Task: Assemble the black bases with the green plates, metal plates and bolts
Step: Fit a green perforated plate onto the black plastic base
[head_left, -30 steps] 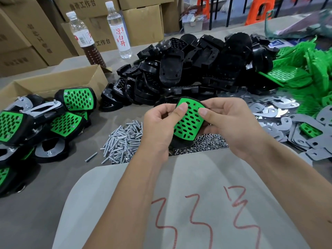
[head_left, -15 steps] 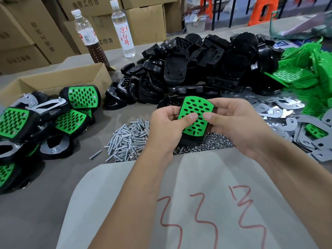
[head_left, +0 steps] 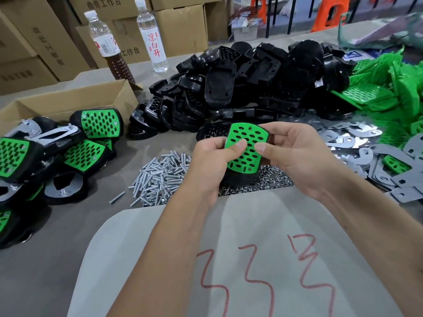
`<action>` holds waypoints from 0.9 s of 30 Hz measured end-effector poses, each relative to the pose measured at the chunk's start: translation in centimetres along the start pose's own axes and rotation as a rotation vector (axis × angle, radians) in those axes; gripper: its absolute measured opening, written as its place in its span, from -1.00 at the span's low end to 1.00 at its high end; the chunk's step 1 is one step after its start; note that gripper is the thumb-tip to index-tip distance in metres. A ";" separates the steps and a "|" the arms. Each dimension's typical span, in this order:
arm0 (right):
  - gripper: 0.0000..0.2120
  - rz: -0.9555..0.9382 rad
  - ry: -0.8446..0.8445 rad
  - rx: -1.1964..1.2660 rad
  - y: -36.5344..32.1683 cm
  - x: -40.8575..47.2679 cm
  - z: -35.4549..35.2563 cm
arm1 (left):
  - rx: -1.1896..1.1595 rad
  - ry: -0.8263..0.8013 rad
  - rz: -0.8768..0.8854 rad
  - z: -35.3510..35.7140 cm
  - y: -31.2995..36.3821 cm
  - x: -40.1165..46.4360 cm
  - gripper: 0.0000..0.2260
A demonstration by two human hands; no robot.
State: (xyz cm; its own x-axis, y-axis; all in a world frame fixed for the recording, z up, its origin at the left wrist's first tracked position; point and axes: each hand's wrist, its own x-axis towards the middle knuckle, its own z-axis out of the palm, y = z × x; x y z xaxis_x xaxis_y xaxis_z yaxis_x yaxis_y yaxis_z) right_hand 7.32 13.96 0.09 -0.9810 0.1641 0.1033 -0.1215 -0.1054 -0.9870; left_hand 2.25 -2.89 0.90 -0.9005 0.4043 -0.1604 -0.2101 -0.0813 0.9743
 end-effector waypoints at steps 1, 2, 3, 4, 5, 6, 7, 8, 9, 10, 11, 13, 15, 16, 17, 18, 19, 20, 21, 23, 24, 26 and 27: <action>-0.74 0.017 -0.012 0.011 0.0 0.0 0.0 | -0.002 0.004 0.001 0.0 0.0 0.0 -0.92; -0.73 0.035 -0.023 0.030 0.0 -0.1 0.0 | -0.010 0.007 0.002 0.0 -0.1 0.0 -0.92; -0.70 0.053 -0.034 0.055 -0.1 -0.1 0.0 | -0.023 0.008 0.002 0.0 -0.1 -0.1 -0.92; -0.65 0.071 -0.045 0.080 -0.3 -0.2 -0.1 | -0.034 0.008 0.001 0.1 -0.1 -0.1 -0.93; -0.62 0.089 -0.056 0.098 -0.4 -0.2 -0.2 | -0.039 0.006 -0.001 0.1 -0.2 -0.1 -0.93; -0.62 0.104 -0.066 0.103 -0.5 -0.2 -0.3 | -0.039 0.005 0.000 0.1 -0.3 0.0 -0.93; -0.65 0.111 -0.069 0.099 -0.5 -0.2 -0.4 | -0.040 0.005 0.005 0.1 -0.3 0.0 -0.93; -0.68 0.109 -0.064 0.091 -0.5 -0.2 -0.4 | -0.047 0.006 0.013 0.1 -0.4 0.0 -0.94; -0.70 0.099 -0.055 0.080 -0.5 -0.1 -0.4 | -0.061 0.007 0.024 0.2 -0.5 0.0 -0.94; -0.70 0.084 -0.046 0.066 -0.5 -0.1 -0.4 | -0.076 0.008 0.030 0.2 -0.5 0.0 -0.93; -0.71 0.066 -0.033 0.045 -0.4 -0.1 -0.3 | -0.089 0.004 0.030 0.2 -0.5 0.1 -0.92; -0.74 0.028 -0.011 -0.009 -0.4 0.0 -0.1 | -0.128 -0.019 0.006 0.2 -0.5 0.2 -0.89; -0.76 0.009 0.002 -0.018 -0.3 0.1 0.0 | -0.169 -0.023 -0.014 0.4 -0.5 0.2 -0.88; -0.76 0.013 0.012 -0.002 -0.3 0.1 0.0 | -0.155 0.004 -0.007 0.6 -0.6 0.2 -0.89; -0.76 0.024 0.024 0.019 -0.1 0.2 0.1 | -0.120 0.047 0.014 0.9 -0.8 0.2 -0.90; -0.75 0.036 0.036 0.037 0.0 0.2 0.2 | -0.079 0.092 0.045 1.1 -1.0 0.2 -0.92; -0.76 0.048 0.048 0.048 0.2 0.2 0.2 | -0.048 0.130 0.078 1.4 -1.2 0.2 -0.94; -0.78 0.061 0.055 0.058 0.2 0.2 0.2 | -0.034 0.156 0.108 1.7 -1.4 0.2 -0.95; -0.81 0.077 0.057 0.073 0.2 0.3 0.2 | -0.035 0.172 0.128 1.8 -1.5 0.2 -0.95; -0.84 0.106 0.066 0.107 0.2 0.3 0.1 | -0.050 0.184 0.151 1.8 -1.6 0.2 -0.95; -0.82 0.108 0.081 0.114 0.2 0.3 0.1 | -0.046 0.181 0.165 1.9 -1.6 0.3 -0.95; -0.82 0.096 0.120 0.099 0.1 0.1 0.0 | -0.018 0.176 0.193 1.9 -1.7 0.3 -0.94; -0.84 0.086 0.128 0.085 0.1 0.0 0.0 | -0.018 0.176 0.193 2.0 -1.6 0.4 -0.94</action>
State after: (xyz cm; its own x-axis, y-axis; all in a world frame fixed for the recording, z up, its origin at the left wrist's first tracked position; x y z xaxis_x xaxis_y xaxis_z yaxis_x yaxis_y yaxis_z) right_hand 7.28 13.96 -0.03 -0.9617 0.2741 -0.0036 -0.0552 -0.2064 -0.9769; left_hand 3.03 -0.82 -0.44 -0.9767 0.2147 0.0019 -0.0328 -0.1581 0.9869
